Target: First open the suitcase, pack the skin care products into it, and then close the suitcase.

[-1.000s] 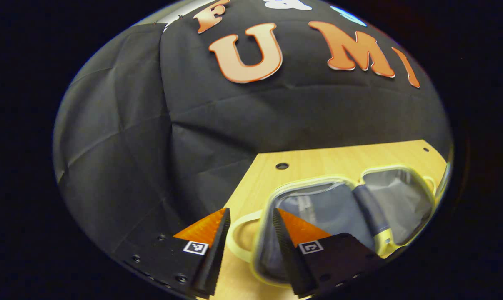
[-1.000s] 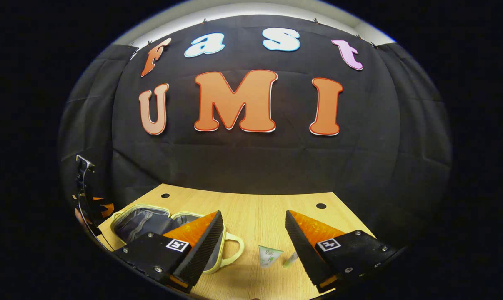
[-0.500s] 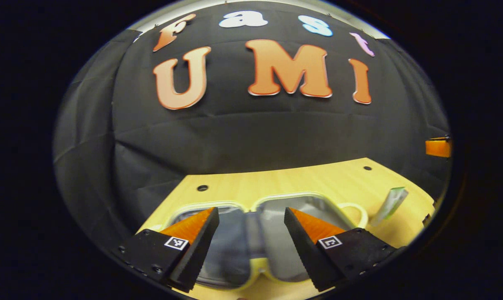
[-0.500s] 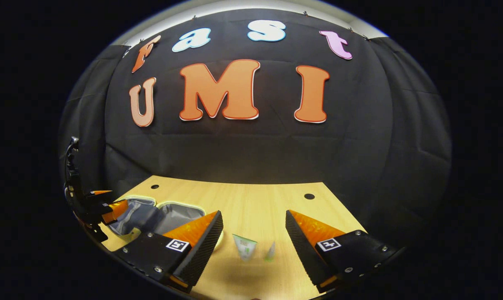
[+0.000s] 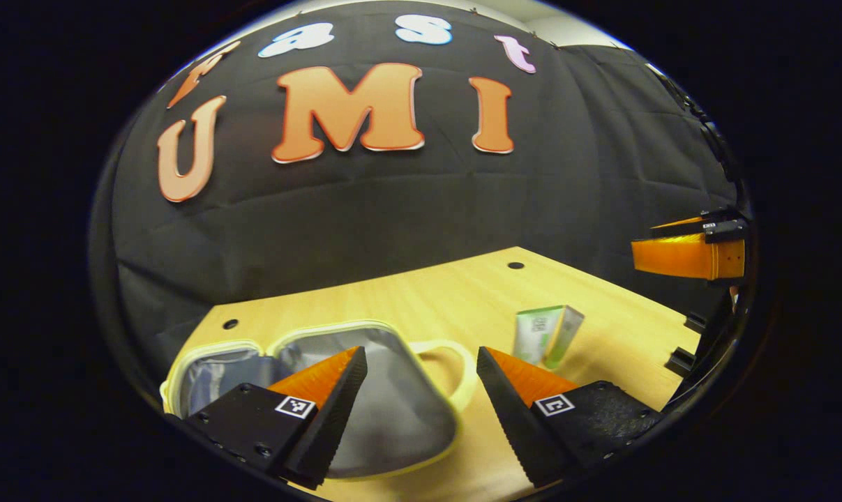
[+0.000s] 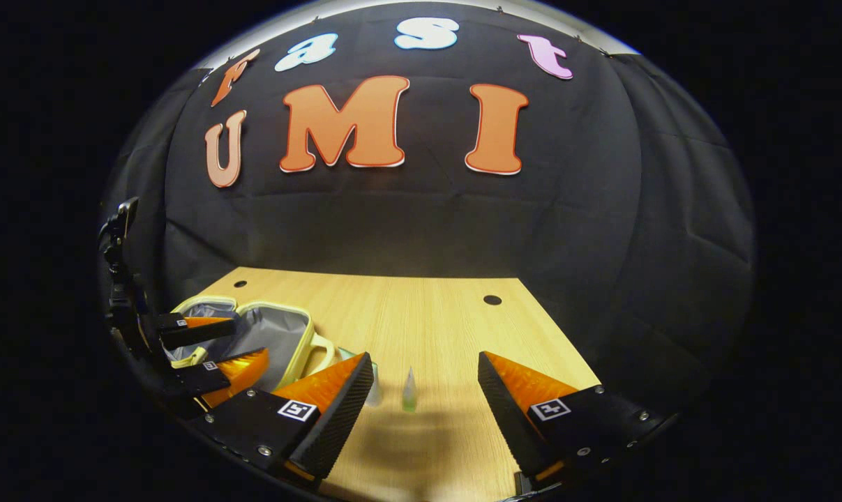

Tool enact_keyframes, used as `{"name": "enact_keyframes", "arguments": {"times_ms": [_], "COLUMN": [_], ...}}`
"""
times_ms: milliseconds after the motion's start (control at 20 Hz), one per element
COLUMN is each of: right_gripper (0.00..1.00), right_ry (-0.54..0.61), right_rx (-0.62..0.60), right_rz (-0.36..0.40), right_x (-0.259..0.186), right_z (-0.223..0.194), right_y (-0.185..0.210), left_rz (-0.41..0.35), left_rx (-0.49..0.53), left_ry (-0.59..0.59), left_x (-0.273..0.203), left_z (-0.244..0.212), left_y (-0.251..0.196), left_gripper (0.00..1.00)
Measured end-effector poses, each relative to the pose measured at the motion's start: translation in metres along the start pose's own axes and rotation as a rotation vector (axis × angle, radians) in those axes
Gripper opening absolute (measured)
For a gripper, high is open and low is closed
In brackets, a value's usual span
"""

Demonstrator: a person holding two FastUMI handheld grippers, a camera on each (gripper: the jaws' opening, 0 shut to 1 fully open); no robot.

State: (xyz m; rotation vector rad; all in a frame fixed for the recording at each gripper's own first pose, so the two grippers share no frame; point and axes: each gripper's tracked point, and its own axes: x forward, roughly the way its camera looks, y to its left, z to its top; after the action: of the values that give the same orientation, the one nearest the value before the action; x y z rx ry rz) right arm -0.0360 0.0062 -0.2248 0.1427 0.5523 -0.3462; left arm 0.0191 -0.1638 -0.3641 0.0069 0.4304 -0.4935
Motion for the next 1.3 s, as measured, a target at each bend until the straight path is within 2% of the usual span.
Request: {"name": "enact_keyframes", "arguments": {"times_ms": [150, 400, 450, 650, 800, 950, 1050, 1300], "right_gripper": [0.96, 0.96, 0.96, 0.96, 0.96, 0.96, 0.96, 0.96], "right_ry": [0.036, 0.063, 0.069, 0.093, 0.117, 0.145, 0.161, 0.190], "right_rx": [0.065, 0.039, 0.034, 0.023, 0.011, -0.001, -0.022, -0.048], "right_rz": [0.031, 0.011, 0.008, -0.003, -0.003, 0.014, 0.032, 0.104], "right_x": [0.000, -0.007, -0.008, -0.008, -0.008, -0.006, -0.002, 0.011], "right_z": [-0.010, -0.023, -0.025, -0.030, -0.037, -0.049, -0.055, -0.062], "right_y": [-0.003, -0.034, -0.039, -0.054, -0.059, -0.058, -0.057, -0.051], "left_rz": [-0.044, -0.083, -0.090, -0.101, -0.072, -0.054, -0.057, -0.007], "left_rx": [0.040, 0.060, 0.057, 0.018, -0.006, -0.012, -0.023, -0.032], "left_ry": [0.031, 0.092, 0.102, 0.163, 0.204, 0.217, 0.213, 0.175], "left_x": [0.023, 0.055, 0.058, 0.082, 0.100, 0.112, 0.115, 0.099], "left_z": [-0.006, -0.031, -0.033, -0.055, -0.070, -0.073, -0.073, -0.060], "left_y": [-0.038, -0.084, -0.090, -0.110, -0.113, -0.112, -0.111, -0.095], "left_gripper": [0.98, 0.98, 0.92, 0.91, 0.82, 0.77, 0.56, 0.52]}}
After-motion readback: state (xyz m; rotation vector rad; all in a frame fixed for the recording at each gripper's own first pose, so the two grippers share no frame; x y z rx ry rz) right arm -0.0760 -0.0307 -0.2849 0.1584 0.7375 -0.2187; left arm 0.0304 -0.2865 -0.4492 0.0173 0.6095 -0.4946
